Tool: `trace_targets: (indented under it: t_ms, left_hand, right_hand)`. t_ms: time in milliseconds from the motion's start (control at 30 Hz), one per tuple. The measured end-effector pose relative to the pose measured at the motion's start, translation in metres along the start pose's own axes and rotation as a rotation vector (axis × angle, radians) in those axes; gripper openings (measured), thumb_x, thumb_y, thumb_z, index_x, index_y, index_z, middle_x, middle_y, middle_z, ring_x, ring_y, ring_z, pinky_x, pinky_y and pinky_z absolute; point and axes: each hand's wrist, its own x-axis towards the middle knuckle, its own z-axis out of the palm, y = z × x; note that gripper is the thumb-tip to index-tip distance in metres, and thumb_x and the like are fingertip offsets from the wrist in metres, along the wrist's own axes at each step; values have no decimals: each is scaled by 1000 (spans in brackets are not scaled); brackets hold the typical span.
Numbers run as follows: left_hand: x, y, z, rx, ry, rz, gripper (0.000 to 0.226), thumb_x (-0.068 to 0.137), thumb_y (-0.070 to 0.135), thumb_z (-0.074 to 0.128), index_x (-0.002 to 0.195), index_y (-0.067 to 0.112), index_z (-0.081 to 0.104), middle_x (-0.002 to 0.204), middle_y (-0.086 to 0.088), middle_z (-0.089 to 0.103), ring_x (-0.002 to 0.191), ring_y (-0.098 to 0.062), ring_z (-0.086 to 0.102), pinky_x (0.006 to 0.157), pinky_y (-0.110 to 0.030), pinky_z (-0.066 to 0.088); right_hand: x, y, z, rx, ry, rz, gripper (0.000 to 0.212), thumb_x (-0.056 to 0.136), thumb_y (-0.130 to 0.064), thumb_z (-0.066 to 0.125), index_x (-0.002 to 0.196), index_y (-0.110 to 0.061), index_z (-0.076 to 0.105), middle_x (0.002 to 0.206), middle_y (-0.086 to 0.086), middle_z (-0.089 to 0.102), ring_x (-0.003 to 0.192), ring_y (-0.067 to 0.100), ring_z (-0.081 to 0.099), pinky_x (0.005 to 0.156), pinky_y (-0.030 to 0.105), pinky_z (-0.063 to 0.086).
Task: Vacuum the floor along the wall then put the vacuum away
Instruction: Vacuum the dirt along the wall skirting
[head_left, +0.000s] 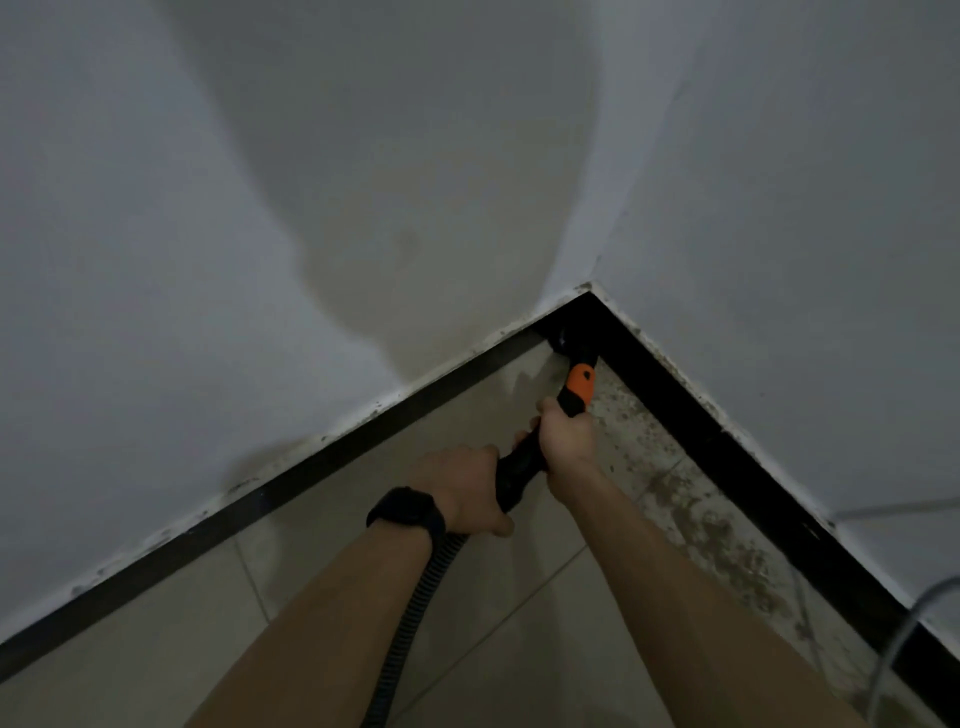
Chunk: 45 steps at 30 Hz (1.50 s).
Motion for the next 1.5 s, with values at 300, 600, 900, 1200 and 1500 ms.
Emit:
trace_targets:
  t_ms: [300,600,900,1200,1500]
  left_hand:
    - [7,3,8,-16,27,-15,56,67,51,79,104,22,48,96,-2,62,81,-21,63,71,-36,58]
    - [15,-34,28,-849,-208,-197,34,61,5,76,89,15,59,96,-4,66,87,-20,62,63,-26,52]
    - [16,-35,41,-1105,-240,-231,37,54,-4,65,87,10,65,88,-6,65,83,-24,61,60,-25,47]
    - [9,-10,46,-1196,-293,-173,37,57,-4,66,92,9,68,88,-6,65,85,-23,61,68,-27,50]
    - [-11,10,42,-642,-132,-85,42,57,20,77,88,22,50,95,0,65,84,-19,64,62,-26,50]
  right_hand:
    - [3,0,-1,-94,64,-31,7,99,-17,59,99,-11,55,76,13,60,54,28,63,63,43,62]
    - [-5,4,29,-575,-50,-163,70,102,-48,53,136,2,19,109,16,63,93,34,69,68,35,53]
    - [-1,-1,27,-237,-205,8,36,101,-11,56,127,-13,31,109,13,57,69,24,72,59,39,61]
    - [-8,-2,33,-540,-66,-79,61,89,-19,50,138,1,19,121,23,60,105,41,67,91,54,58]
    - [-9,18,-23,-106,11,-5,22,101,-15,56,117,-14,41,85,14,56,51,21,61,50,31,53]
